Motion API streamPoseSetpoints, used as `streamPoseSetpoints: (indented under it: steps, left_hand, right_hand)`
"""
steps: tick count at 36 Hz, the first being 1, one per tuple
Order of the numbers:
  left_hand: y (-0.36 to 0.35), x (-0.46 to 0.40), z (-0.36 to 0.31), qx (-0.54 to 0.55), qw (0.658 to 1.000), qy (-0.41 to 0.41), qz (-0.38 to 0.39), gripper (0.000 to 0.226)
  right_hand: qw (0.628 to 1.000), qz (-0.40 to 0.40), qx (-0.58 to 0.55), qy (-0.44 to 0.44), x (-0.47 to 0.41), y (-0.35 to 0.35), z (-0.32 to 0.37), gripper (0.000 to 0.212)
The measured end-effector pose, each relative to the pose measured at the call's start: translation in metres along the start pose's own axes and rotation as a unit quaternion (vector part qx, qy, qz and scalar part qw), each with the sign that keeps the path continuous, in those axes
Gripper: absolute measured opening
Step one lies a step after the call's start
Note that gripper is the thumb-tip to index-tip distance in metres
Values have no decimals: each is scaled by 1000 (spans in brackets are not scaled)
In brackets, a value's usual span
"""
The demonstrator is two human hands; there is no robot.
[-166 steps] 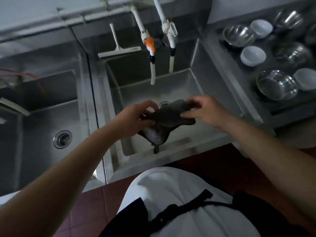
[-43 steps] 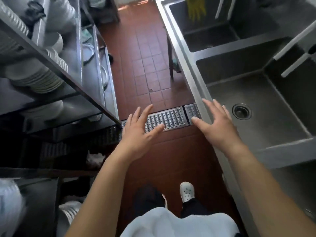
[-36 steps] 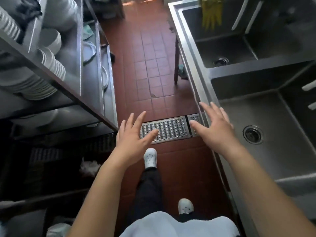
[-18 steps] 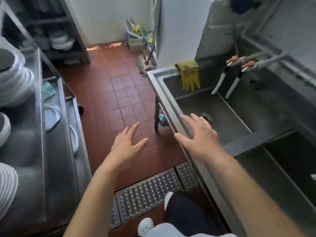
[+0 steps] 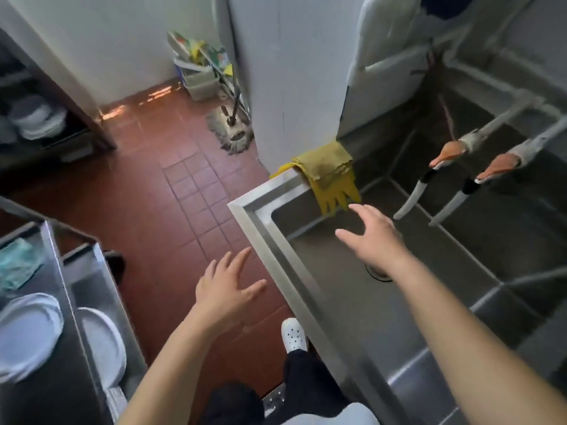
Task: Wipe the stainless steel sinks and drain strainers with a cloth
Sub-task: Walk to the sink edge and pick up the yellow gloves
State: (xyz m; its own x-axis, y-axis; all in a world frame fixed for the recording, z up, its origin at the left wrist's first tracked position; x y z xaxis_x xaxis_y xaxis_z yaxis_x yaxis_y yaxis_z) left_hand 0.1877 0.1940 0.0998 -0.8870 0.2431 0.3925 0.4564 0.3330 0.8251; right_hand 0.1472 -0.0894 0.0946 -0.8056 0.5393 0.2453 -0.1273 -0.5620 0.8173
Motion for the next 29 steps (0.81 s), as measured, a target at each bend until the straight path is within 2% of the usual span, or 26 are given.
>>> streamPoseSetpoints:
  steps: [3, 6, 11, 14, 16, 19, 22, 24, 26, 29]
  left_hand:
    - [9, -47, -17, 81, 997, -4, -11, 69]
    - [4, -85, -35, 216, 975, 46, 3, 61]
    - [-21, -152, -79, 302, 950, 58, 46, 64]
    - [-29, -185, -104, 384, 915, 88, 87, 71]
    - [-34, -206, -113, 431, 886, 123, 117, 73]
    - [-46, -234, -119, 467, 848, 189, 168, 63]
    - [-54, -253, -126, 530, 786, 235, 213, 40]
    - [-56, -263, -128, 558, 759, 252, 221, 21]
    - [-56, -268, -129, 568, 745, 263, 233, 18]
    - [-52, -270, -133, 561, 745, 254, 257, 15]
  right_hand:
    - [1000, 3, -7, -7, -58, 4, 9, 71]
    - [999, -10, -25, -17, -111, 4, 20, 71]
    - [997, -24, 41, -60, -171, -7, 27, 55]
    - [994, -23, 51, -89, -191, -15, 27, 49]
    - [993, -26, 25, -113, -208, -20, 26, 57]
    - [985, -35, -40, -163, -236, -25, 28, 75]
    - [976, -20, -75, -205, -259, -35, 28, 72]
    - [971, -23, -70, -229, -268, -41, 26, 66]
    - [964, -47, -78, -249, -271, -45, 23, 62]
    - [957, -67, -89, -267, -269, -51, 20, 54]
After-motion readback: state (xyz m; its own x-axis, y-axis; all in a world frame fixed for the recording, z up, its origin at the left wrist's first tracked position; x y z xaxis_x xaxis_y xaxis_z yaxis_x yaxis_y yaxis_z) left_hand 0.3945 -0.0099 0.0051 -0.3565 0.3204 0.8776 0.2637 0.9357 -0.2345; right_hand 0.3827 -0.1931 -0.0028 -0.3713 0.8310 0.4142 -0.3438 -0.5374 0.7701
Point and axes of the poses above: each hand's wrist, its own x-axis away from the middle knuckle, its own y-axis out of the back of the hand, z = x × y, the point moved 5 cm from there along -x, towards the middle knuckle, and after that the axes turned 10 degrees about -z, right-handed, at the moved point
